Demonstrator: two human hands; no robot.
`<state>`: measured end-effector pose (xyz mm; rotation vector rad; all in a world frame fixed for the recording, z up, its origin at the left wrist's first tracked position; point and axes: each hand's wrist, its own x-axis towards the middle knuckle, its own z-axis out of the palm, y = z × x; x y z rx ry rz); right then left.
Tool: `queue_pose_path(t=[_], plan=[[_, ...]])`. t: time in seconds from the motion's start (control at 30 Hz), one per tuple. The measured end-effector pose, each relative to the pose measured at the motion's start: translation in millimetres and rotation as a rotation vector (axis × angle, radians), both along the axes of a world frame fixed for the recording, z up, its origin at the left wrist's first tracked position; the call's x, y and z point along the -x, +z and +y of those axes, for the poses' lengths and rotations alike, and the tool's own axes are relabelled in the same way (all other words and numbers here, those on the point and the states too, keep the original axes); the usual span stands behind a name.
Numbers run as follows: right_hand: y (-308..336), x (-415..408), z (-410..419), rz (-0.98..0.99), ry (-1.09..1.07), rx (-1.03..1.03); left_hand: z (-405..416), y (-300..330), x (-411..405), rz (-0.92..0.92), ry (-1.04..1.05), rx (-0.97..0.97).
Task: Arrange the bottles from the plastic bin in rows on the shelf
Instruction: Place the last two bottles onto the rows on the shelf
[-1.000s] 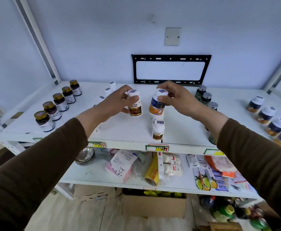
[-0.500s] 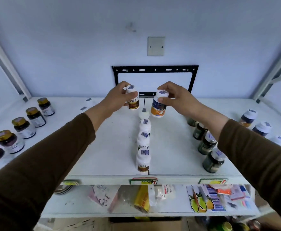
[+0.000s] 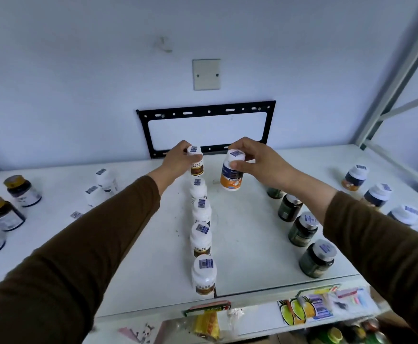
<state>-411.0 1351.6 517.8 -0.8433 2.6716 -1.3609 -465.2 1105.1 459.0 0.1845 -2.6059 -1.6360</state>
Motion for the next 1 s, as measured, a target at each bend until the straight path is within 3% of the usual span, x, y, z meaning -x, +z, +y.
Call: queue_pose_path(t=[0.3,0.7,1.0], plan=[[-13,8,7,-0.030,-0.054,-0.026,-2,-28,26,-0.177,-0.034,0.037],[-21,14,13,-0.064,-0.073,0.016,-1,-27,28,-0.245,-0.058,0.069],[-18,7,28,-0.041,-0.141,0.049,-6,10,23,0.026,-0.008,0.221]])
